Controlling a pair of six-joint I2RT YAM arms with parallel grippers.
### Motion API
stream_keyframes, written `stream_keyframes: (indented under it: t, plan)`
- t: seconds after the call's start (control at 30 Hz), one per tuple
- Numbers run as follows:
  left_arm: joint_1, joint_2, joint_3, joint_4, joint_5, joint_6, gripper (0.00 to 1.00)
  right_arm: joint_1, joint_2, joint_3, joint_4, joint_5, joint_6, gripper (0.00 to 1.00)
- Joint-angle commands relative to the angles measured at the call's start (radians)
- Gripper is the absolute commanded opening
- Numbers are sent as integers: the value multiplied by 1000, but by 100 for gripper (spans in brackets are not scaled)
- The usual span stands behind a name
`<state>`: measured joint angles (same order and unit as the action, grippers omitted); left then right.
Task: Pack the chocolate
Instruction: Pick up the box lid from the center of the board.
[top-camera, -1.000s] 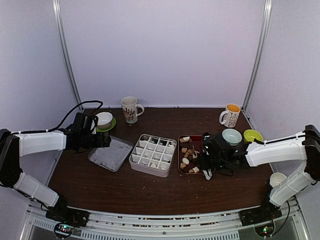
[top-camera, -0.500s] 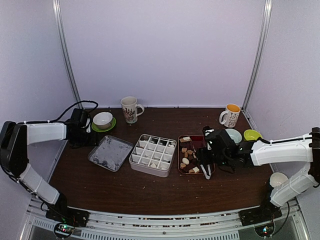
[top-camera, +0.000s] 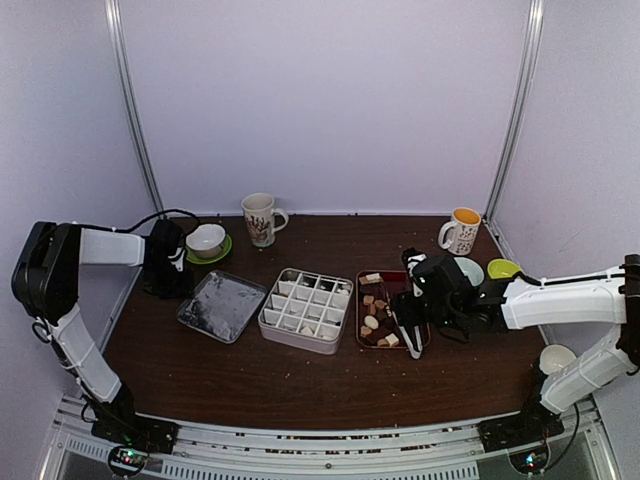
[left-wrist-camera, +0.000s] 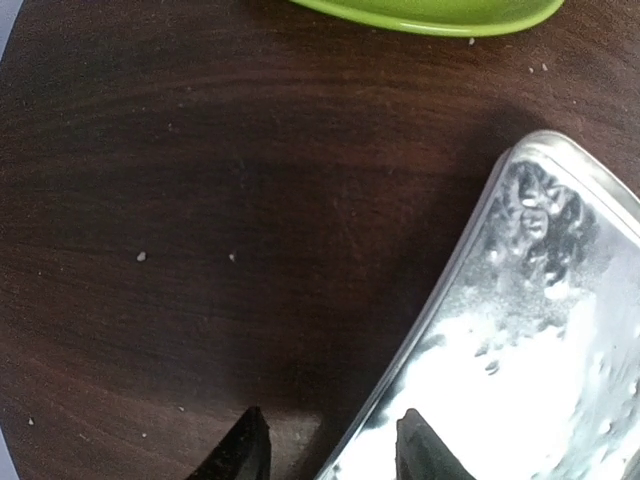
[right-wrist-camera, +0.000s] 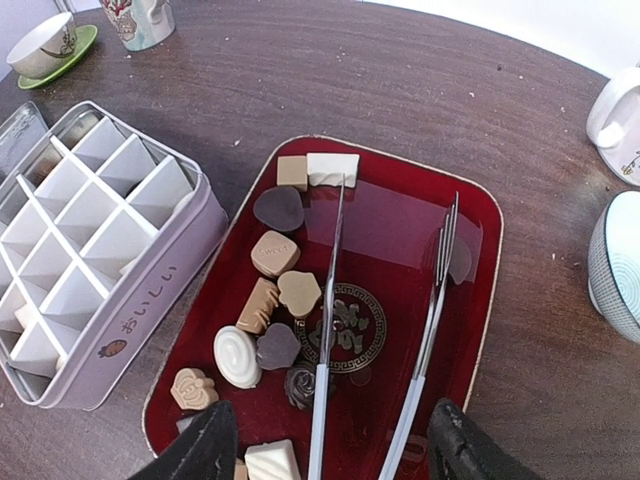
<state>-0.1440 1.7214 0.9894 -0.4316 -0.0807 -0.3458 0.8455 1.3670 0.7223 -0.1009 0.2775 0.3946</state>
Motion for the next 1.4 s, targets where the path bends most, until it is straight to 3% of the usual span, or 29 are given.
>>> stream_keyframes:
  t: [0.0, 0.1, 0.27, 0.53, 0.63, 0.77, 1.17, 1.37]
  plan:
    - [21, 43, 95, -92, 50, 6, 44, -8, -20, 34, 17, 2, -21, 66]
    - [22, 68, 120, -145, 71, 0, 43, -9, -32, 36, 15, 0, -31, 66]
    - [24, 125, 180, -247, 84, 21, 30, -14, -46, 36, 14, -1, -46, 66]
    - [25, 146, 196, -322, 136, 34, 22, -19, -63, 35, 12, -4, -53, 66]
    - [24, 152, 196, -353, 124, 23, 1, -21, -71, 30, 14, -8, -50, 66]
    - [24, 116, 179, -351, 114, 11, 0, -21, -84, 24, 12, -9, -49, 66]
    - [-52, -252, 146, -340, -37, -8, 0, -21, -71, 60, 43, -83, -88, 64]
    - [-111, -365, 151, -304, -1, 0, 0, -15, -84, 117, 52, -172, -165, 64]
